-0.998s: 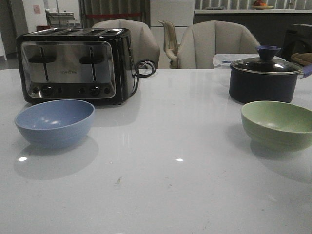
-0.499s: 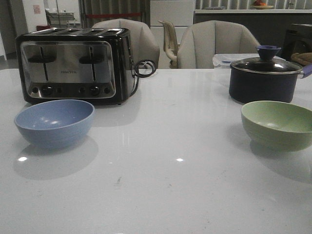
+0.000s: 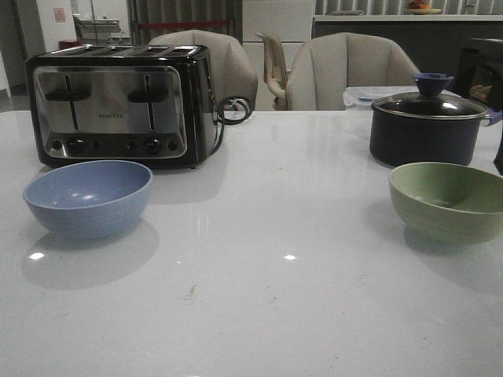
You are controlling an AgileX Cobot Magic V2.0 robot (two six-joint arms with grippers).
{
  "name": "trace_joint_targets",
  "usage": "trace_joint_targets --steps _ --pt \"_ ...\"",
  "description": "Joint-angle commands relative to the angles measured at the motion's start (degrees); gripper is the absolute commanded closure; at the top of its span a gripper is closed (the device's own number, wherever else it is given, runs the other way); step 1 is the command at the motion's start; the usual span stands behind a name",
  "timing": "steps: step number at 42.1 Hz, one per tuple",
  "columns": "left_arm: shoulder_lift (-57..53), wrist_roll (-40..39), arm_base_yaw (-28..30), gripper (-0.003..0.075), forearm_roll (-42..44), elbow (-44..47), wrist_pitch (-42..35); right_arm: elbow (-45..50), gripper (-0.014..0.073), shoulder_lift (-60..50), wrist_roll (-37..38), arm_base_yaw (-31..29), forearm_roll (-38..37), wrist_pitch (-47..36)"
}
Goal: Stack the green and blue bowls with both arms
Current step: 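Grasp the rim of the pale green bowl with the right gripper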
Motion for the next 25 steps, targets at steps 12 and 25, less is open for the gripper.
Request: trace_joint_targets --steps 12,25 --pt "0.0 -0.5 0.0 0.0622 -0.5 -2.0 -3.7 -10.0 0.0085 9.6 -3.2 -0.3 1.1 1.1" --pt "0.0 -0.5 0.0 0.0622 -0.5 -2.0 -3.7 -12.9 0.0445 10.4 -3.9 -0.3 1.4 4.2"
